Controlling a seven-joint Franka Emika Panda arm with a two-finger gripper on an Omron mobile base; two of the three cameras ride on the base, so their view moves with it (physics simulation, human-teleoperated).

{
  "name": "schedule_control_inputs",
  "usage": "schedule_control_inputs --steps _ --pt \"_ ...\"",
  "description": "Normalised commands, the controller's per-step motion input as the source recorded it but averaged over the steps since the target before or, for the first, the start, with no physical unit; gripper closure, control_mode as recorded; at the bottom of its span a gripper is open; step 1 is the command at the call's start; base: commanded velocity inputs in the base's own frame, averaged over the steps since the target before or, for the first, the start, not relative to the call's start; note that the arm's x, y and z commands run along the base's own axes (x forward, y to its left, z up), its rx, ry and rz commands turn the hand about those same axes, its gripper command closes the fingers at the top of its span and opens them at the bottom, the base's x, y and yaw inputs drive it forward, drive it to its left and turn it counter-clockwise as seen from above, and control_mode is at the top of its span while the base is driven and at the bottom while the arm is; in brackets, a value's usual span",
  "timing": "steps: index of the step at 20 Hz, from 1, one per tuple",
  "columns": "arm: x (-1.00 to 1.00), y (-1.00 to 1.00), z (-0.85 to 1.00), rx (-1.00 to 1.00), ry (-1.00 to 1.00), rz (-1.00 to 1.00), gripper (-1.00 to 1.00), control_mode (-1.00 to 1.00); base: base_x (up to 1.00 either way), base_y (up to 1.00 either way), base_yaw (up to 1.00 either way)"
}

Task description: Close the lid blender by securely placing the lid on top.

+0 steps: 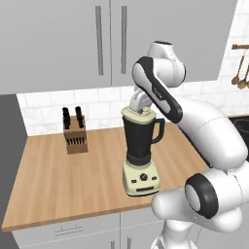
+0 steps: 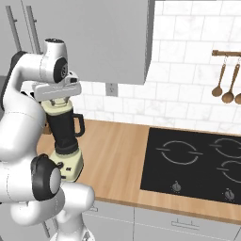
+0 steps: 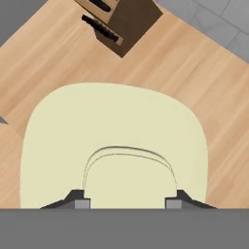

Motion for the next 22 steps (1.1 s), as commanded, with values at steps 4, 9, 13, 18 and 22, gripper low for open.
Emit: schedule_control_inputs --steps 4,9,13,18,22 --pt "0.02 0.0 -0.1 0.0 0.0 0.0 1.0 -1.0 0.0 0.0 0.0" --pt "0.0 0.05 -0.3 0.0 0.0 0.0 1.0 -1.0 0.0 0.0 0.0" --pt "0.0 0.08 -0.46 -0.01 -0.01 0.0 1.0 -1.0 0.0 0.0 0.0" --pt "0.0 0.06 -0.55 -0.02 -0.01 0.0 1.0 -1.0 0.0 0.0 0.0" --pt "0.0 0.08 -0.58 -0.03 0.0 0.0 1.0 -1.0 0.0 0.0 0.0"
